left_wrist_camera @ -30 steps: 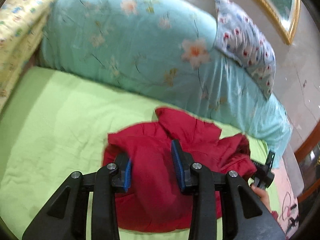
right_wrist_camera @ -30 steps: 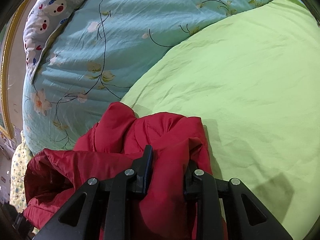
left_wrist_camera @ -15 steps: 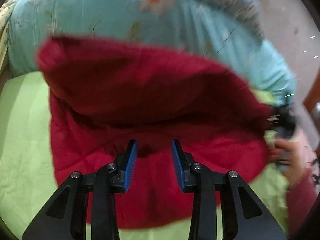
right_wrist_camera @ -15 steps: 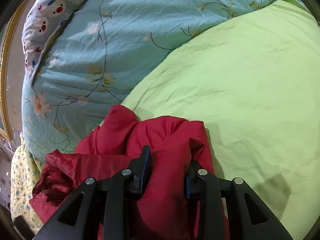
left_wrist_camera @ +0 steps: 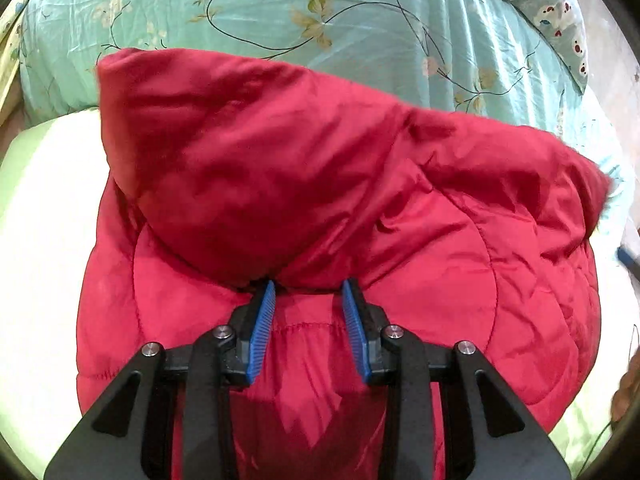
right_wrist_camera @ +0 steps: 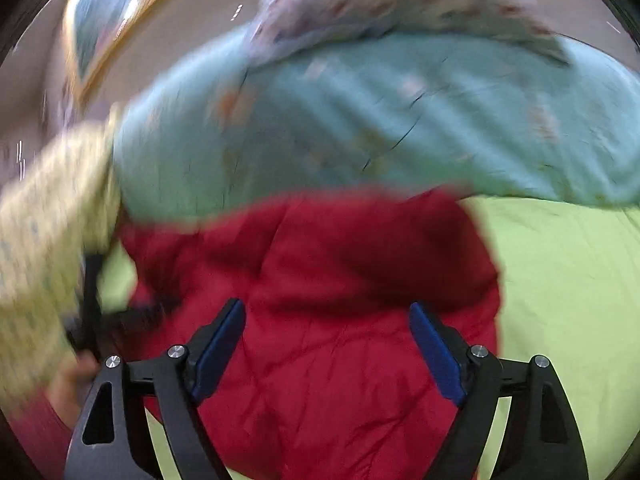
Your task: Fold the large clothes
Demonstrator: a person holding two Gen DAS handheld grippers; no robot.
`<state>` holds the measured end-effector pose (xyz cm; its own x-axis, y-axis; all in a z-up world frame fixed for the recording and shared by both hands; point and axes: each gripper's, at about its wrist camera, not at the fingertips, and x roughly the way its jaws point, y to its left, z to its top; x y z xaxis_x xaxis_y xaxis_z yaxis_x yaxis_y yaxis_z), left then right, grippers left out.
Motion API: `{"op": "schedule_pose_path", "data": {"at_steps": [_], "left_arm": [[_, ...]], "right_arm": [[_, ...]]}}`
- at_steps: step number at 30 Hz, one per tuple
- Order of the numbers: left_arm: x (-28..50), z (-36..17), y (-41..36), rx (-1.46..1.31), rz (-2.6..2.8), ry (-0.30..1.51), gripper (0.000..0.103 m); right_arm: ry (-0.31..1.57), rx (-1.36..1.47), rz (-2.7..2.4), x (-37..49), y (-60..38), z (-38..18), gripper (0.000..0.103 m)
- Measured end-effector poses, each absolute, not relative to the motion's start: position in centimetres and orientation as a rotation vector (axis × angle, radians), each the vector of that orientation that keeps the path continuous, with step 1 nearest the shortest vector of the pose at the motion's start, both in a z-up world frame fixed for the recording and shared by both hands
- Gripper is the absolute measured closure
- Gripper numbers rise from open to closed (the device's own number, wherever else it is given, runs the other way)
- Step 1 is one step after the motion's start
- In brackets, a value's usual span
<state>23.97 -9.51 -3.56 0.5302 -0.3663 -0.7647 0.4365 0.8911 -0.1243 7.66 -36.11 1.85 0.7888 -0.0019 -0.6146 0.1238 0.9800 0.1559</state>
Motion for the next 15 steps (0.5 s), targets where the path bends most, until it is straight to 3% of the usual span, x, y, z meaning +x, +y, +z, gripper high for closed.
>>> {"op": "schedule_pose_path", "data": {"at_steps": [5, 13, 15], "left_arm": [[24.0, -2.4, -8.9, 0.093, -0.488, 0.875, 0.070], [29.6, -3.4, -7.8, 0.056, -0.411, 0.918, 0.070], [30.5, -4.0, -8.0, 0.048, -0.416, 0.932, 0.069]], "right_arm": [[0.798, 0.196, -0.211, 12.9, -39.4, -3.0, 0.018], [0.842, 0.379, -0.246, 15.8, -44.2, -5.0, 0.010], [0.850, 0.418, -0.252, 16.1, -45.0, -5.7, 0.004]]}}
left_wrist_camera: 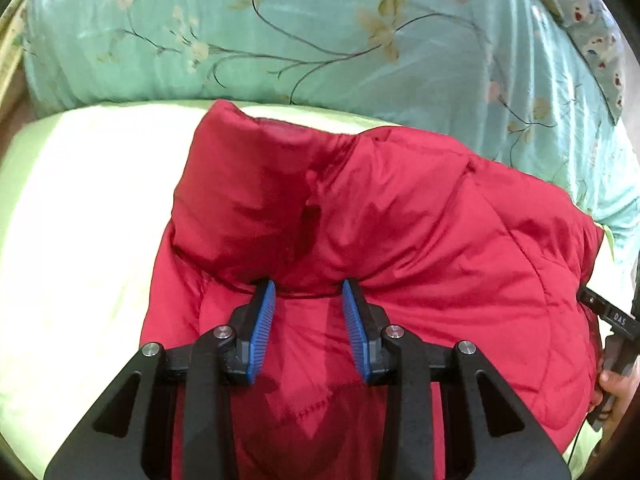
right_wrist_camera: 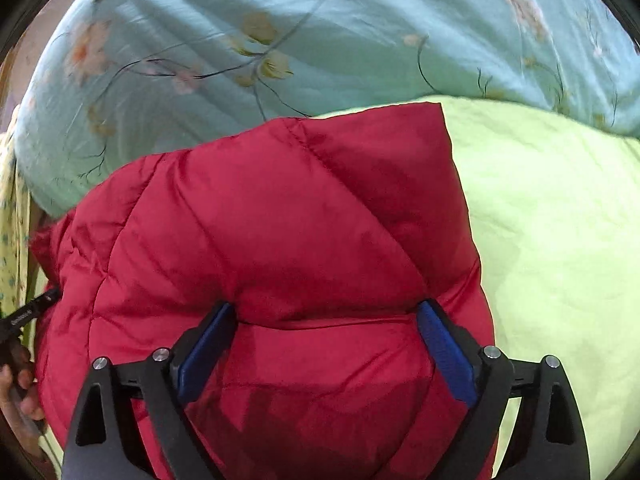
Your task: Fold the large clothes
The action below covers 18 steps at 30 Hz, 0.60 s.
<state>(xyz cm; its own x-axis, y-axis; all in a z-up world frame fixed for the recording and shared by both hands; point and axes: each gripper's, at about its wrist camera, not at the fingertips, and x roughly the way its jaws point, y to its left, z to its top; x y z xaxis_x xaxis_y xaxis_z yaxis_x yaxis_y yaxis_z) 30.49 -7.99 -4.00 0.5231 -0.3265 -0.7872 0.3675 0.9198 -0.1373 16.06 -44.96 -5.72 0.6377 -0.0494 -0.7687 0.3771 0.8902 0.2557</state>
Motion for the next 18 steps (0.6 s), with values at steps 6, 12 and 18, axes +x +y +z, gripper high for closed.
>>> {"op": "schedule_pose_path", "data": {"at_steps": [6, 12, 18], "left_arm": [[31.3, -5.1, -8.7, 0.073, -0.404, 0.928, 0.069], [30.0, -4.2, -8.1, 0.061, -0.400, 0.929, 0.069], [26.3, -2.1, -5.5, 0.031, -0.428, 0.884, 0.069]], "right_arm": [[0.843, 0.459, -0.256, 16.3, -45.2, -6.6, 0.001], [0.843, 0.444, -0.260, 16.0, -44.6, -6.5, 0.001], [0.824, 0.421, -0.276, 15.1, -43.9, -5.5, 0.002]]}}
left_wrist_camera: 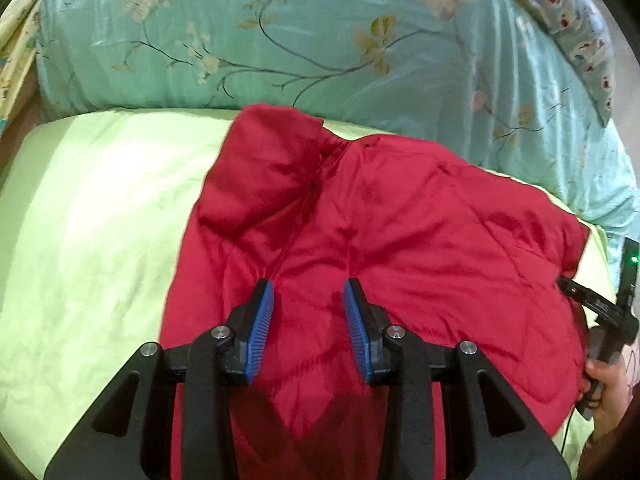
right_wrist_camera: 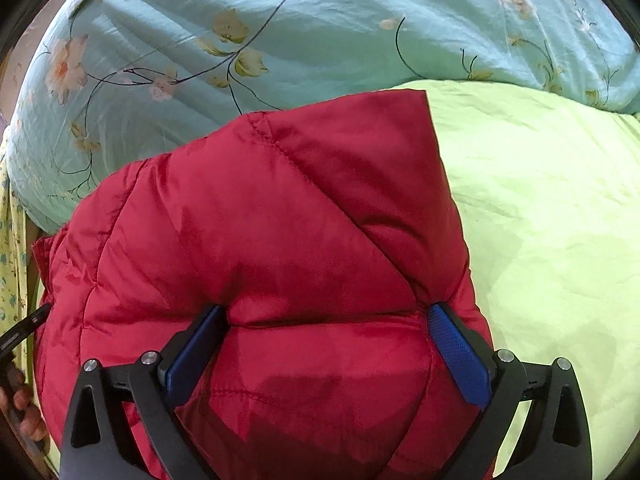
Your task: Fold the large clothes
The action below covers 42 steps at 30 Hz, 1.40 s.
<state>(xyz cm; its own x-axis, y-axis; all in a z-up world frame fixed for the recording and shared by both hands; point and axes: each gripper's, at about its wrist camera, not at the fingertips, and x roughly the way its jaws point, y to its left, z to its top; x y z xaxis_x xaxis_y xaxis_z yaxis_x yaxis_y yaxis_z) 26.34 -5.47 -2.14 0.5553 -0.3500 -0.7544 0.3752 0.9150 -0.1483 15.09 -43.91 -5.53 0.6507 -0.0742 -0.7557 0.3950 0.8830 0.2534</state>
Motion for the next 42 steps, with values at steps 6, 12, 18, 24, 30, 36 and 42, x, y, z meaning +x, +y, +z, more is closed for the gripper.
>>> {"op": "schedule_pose_path", "data": {"at_steps": [6, 12, 18, 24, 30, 36, 42], "left_arm": [[23.8, -0.5, -2.5, -0.022, -0.427, 0.848, 0.043], [23.4, -0.2, 0.3, -0.060, -0.427, 0.843, 0.033], [24.2, -1.7, 2.0, -0.131, -0.461, 0.899, 0.031], [25.6, -4.0, 2.9, -0.236, -0.513, 0.966, 0.029], [26.7, -5.3, 3.4, -0.323, -0.555, 0.993, 0.022], [29.1, -8.2, 3.0, -0.459, -0.670, 1.103, 0.019], [29.6, -9.3, 2.1, -0.501, -0.724, 1.133, 0.018]], "right_arm": [[0.789, 0.386, -0.278, 13.1, -43.4, -4.0, 0.004], [0.761, 0.382, -0.254, 9.7, -43.8, -2.1, 0.003], [0.760, 0.448, -0.226, 6.6, -44.9, -1.8, 0.003], [0.770, 0.523, -0.175, 4.9, -45.9, -2.7, 0.002], [0.768, 0.620, -0.100, 5.2, -47.0, -4.6, 0.002], [0.785, 0.778, -0.043, 6.4, -48.5, -7.8, 0.002], [0.802, 0.852, 0.037, 8.0, -48.2, -9.8, 0.005]]}}
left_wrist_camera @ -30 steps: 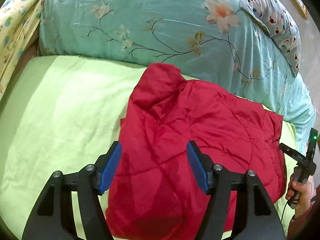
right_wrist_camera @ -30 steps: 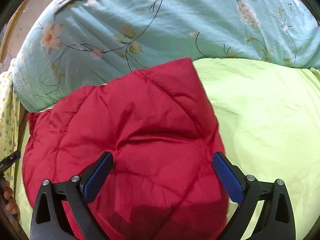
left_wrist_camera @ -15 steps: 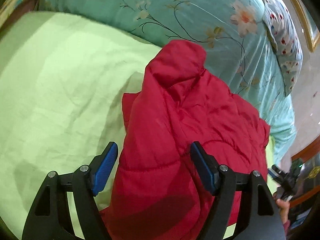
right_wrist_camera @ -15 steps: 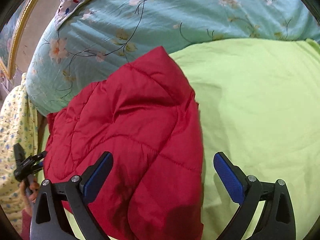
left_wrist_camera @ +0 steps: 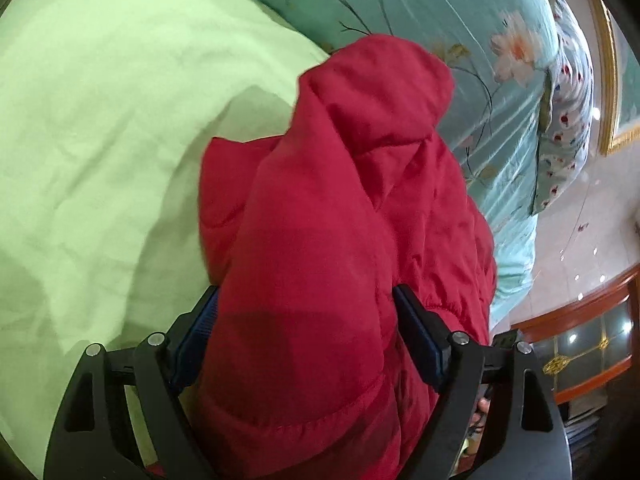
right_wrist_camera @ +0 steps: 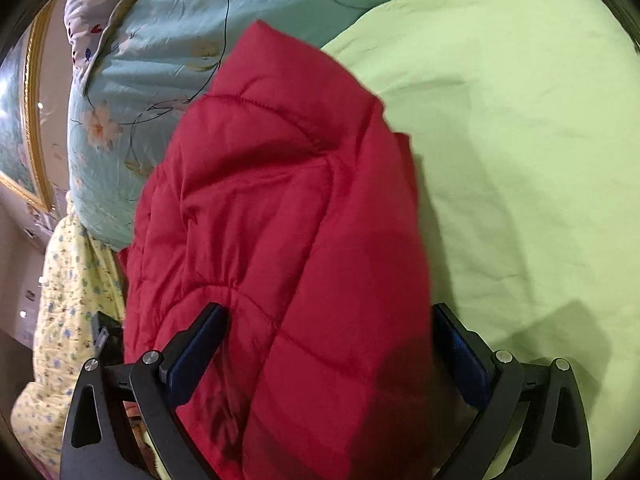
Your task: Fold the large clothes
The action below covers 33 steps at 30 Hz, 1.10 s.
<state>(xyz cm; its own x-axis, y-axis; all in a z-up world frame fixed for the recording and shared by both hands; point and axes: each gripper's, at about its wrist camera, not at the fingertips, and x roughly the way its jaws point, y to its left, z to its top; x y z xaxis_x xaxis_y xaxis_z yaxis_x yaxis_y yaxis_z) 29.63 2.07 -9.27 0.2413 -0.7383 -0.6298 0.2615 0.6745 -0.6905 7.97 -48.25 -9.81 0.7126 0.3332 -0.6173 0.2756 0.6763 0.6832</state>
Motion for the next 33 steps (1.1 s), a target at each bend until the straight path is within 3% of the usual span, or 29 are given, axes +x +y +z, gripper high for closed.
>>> {"op": "schedule_pose_path", "data": {"at_steps": [1, 2, 4, 6, 9, 18, 27, 33], "left_arm": [[29.3, -9.1, 1.7, -0.481, -0.726, 1.121, 0.019], [29.2, -8.8, 1.6, -0.464, -0.731, 1.110, 0.025], [28.9, -8.3, 1.1, -0.441, -0.737, 1.093, 0.036], [28.5, -7.6, 0.9, -0.426, -0.744, 1.075, 0.048], [27.6, -6.4, 0.9, -0.413, -0.746, 1.050, 0.055], [20.9, -2.3, 4.0, -0.375, -0.819, 0.989, 0.061], [12.5, -2.7, 8.7, -0.391, -0.846, 1.027, 0.062], [11.0, -3.7, 8.9, -0.319, -0.810, 1.028, 0.061]], "right_arm": [[0.804, 0.863, 0.061, 8.3, -48.0, -9.9, 0.008], [0.815, 0.863, 0.069, 8.6, -47.7, -9.9, 0.018], [0.829, 0.823, 0.060, 8.7, -47.0, -9.5, 0.029], [0.829, 0.816, 0.069, 8.4, -46.7, -8.8, 0.050], [0.820, 0.797, 0.073, 7.5, -46.0, -7.3, 0.063], [0.808, 0.734, 0.147, 1.6, -42.4, -3.7, 0.069], [0.838, 0.756, 0.199, -6.5, -39.9, -4.5, 0.069], [0.854, 0.767, 0.161, -8.1, -39.9, -6.2, 0.062]]}}
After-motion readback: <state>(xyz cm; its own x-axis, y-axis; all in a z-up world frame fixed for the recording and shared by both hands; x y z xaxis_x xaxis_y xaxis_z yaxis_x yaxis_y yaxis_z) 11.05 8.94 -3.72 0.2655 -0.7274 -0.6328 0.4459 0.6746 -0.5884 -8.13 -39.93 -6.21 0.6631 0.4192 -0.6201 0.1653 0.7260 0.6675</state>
